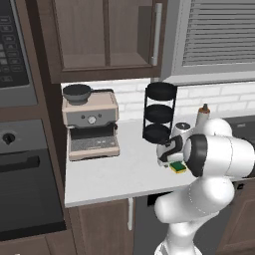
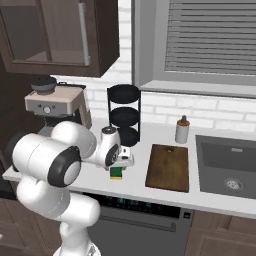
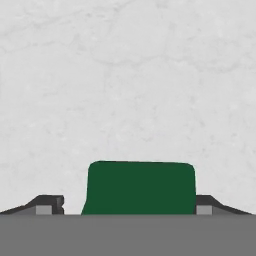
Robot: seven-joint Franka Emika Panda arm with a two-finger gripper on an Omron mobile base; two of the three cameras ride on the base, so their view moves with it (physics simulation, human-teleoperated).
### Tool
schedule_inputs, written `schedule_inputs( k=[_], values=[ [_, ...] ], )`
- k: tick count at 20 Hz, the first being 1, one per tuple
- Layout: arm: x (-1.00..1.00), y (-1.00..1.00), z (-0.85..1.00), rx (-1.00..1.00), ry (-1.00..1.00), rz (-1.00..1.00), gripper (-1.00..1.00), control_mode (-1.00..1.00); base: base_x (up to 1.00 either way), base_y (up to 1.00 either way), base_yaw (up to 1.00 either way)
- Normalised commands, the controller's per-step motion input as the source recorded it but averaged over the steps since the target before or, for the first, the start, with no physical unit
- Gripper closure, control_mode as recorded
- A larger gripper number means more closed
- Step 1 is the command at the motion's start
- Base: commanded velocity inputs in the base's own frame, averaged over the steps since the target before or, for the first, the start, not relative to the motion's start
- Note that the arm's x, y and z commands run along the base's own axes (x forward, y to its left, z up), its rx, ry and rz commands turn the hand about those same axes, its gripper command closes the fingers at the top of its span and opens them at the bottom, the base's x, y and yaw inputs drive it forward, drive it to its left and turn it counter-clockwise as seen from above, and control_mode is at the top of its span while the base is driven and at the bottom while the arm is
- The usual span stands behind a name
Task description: Pick up the sponge from the counter and clean the cutting board by briefly scrubbing or pressing down on the cutting board. Once finished, release the sponge.
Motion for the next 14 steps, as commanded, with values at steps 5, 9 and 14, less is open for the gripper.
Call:
schedule_inputs(
  k=[5,9,14],
  values=[
    [-0.03,-0.1,-0.12,0.06,0.0,0.0,1.0,-1.0,0.0,0.0,0.0],
    [-0.17,-0.12,0.01,0.09,-0.02,0.0,1.0,-1.0,0.0,0.0,0.0],
    [-0.1,-0.19,0.02,0.04,-0.01,0.0,1.0,-1.0,0.0,0.0,0.0]
  ],
)
